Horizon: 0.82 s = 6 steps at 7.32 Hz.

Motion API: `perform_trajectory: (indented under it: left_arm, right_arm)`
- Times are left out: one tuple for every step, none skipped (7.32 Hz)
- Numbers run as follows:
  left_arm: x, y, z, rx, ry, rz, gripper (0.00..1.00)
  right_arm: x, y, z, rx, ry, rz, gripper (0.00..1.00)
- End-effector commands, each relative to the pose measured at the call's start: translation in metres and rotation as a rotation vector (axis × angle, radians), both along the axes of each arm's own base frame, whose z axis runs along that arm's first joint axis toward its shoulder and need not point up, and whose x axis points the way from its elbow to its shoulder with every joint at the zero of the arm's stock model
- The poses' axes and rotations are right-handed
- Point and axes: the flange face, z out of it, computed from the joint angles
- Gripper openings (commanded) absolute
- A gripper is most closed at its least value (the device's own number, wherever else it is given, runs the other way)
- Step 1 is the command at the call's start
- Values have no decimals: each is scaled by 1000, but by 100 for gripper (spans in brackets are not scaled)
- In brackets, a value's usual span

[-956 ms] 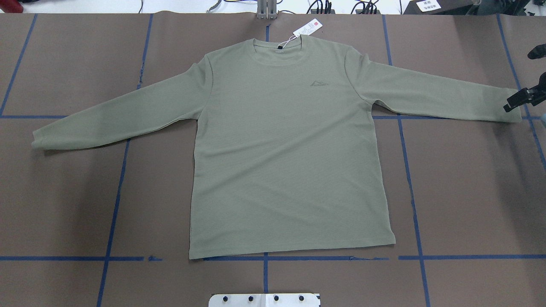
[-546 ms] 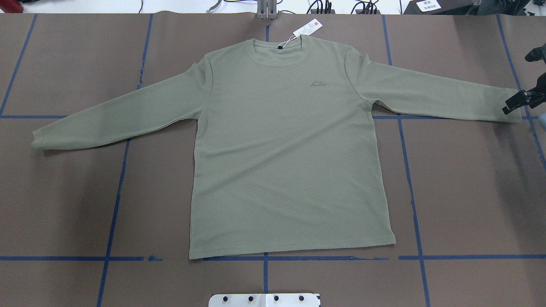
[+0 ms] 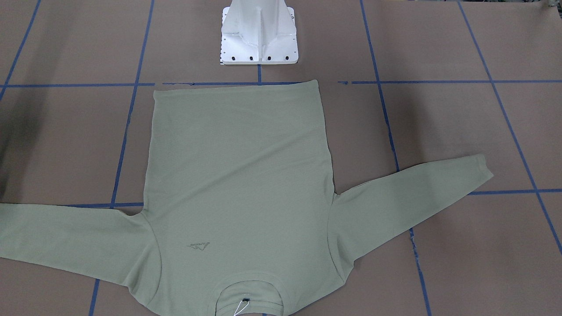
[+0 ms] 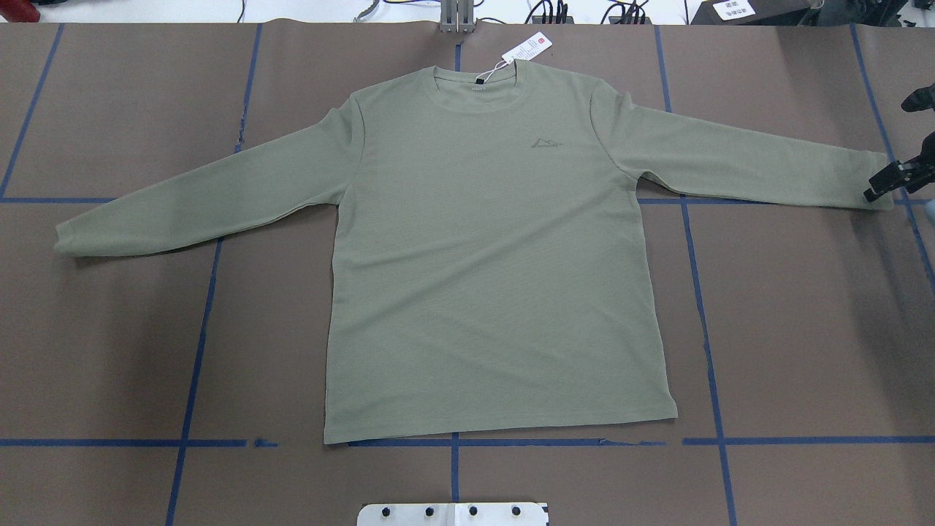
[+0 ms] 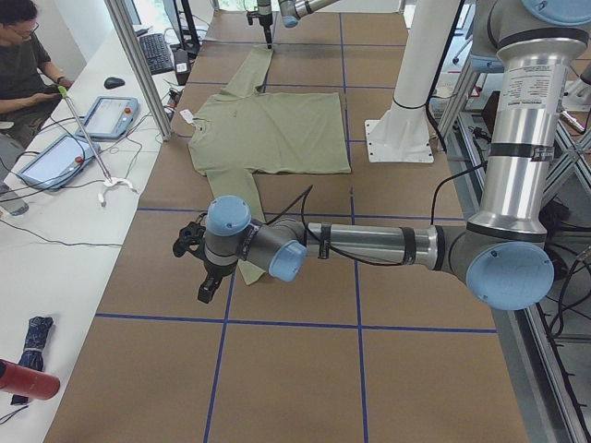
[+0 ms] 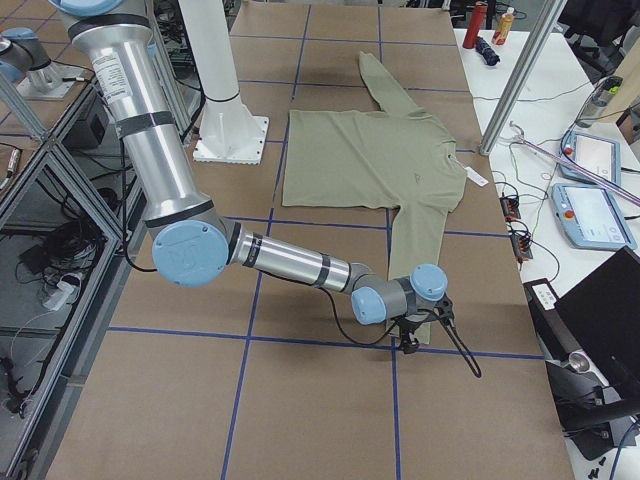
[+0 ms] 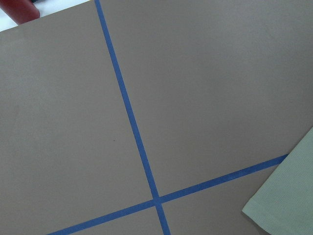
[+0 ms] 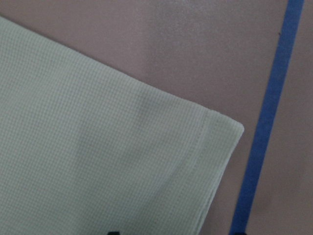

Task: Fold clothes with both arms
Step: 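Grasp the sleeve cuff nearest the right gripper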

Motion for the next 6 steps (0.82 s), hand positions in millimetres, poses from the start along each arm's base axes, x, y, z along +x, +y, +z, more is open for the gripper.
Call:
perform_trajectory:
  left_arm:
    - [0, -1, 0, 1, -1, -1, 100]
    - [0, -1, 0, 1, -1, -1, 100]
    - [0, -1, 0, 0, -1, -1, 100]
    - [0, -1, 1, -3, -1, -2, 100]
    - [0, -1, 3, -6, -1, -2, 100]
    - [0, -1, 3, -6, -1, -2, 100]
  right_arm:
    - [0, 1, 1, -2, -1, -1, 33]
    - [0, 0, -1, 1, -2, -1, 14]
    - [-1, -3, -7, 11, -8, 0, 6]
    - [-2, -6, -11, 18, -11, 0, 0]
    - [-1, -8, -16, 25, -15, 2, 0]
    - [0, -12, -29, 48, -26, 6, 0]
